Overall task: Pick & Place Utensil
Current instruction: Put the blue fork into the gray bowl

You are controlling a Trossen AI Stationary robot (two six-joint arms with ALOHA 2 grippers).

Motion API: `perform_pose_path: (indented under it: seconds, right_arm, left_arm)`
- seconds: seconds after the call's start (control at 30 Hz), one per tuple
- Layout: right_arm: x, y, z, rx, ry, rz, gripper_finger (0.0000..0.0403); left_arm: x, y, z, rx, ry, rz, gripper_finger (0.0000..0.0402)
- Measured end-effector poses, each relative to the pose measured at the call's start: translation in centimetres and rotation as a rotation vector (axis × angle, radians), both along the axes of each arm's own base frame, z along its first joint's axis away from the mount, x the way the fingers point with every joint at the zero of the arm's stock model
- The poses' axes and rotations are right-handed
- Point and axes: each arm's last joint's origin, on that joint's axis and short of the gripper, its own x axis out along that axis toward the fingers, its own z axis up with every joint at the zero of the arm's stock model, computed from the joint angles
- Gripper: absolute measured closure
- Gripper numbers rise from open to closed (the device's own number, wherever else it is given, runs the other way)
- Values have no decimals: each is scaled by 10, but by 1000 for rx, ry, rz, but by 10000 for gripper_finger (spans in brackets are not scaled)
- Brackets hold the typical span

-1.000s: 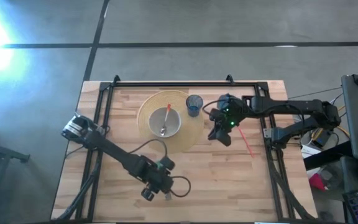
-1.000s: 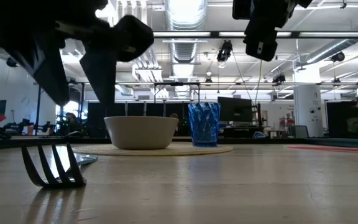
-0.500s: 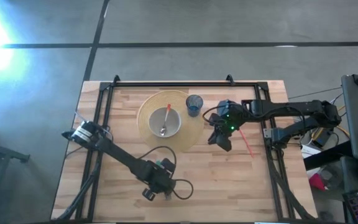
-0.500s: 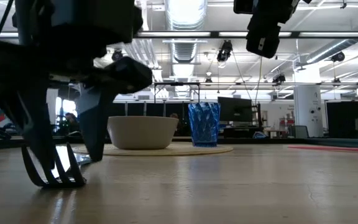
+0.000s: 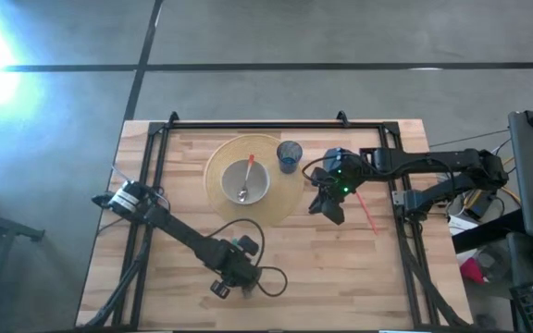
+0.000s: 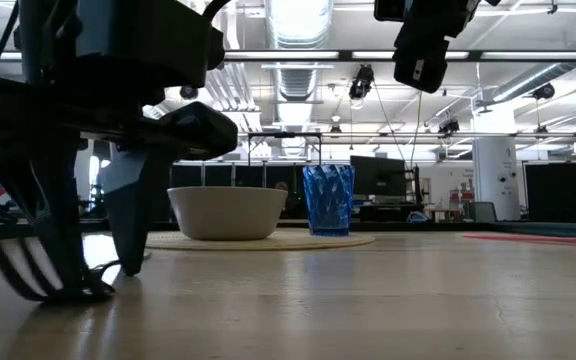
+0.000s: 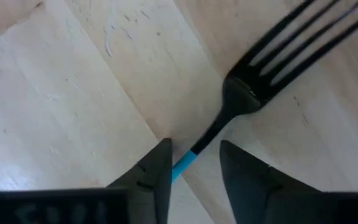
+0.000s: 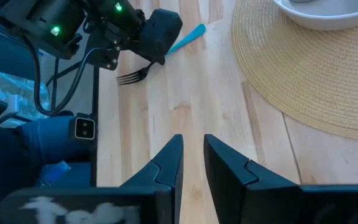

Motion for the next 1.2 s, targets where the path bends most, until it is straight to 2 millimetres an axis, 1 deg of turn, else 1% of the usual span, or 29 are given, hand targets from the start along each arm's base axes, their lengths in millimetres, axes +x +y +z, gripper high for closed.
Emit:
perform_pose_path:
  seconds: [0.23,0.37,0.57,0.7,0.77,0.9,1.03,1.2]
  right_arm:
    - [0,0,0,0,0,0,335]
    - [0,0,0,0,0,0,331]
    - [0,0,0,0,1,0,333]
    - [0,2,0,0,2,8,340]
    - [0,5,0,0,2,18,343]
    - [0,13,0,1,3,50,344]
    - [0,21,0,1,2,81,346]
    - [0,26,0,-51,-4,68,345]
  left_arm:
    - [-1,1,-1,10,13,1,355]
    - [-1,2,-1,17,15,3,391]
    - [-2,2,-1,8,26,54,395]
    - [-5,3,5,-1,41,91,397]
    - [-7,4,10,-5,45,104,398]
    - [-9,5,30,-10,21,131,399]
    - [-12,9,40,58,18,143,400]
    - [-10,9,63,139,-84,98,400]
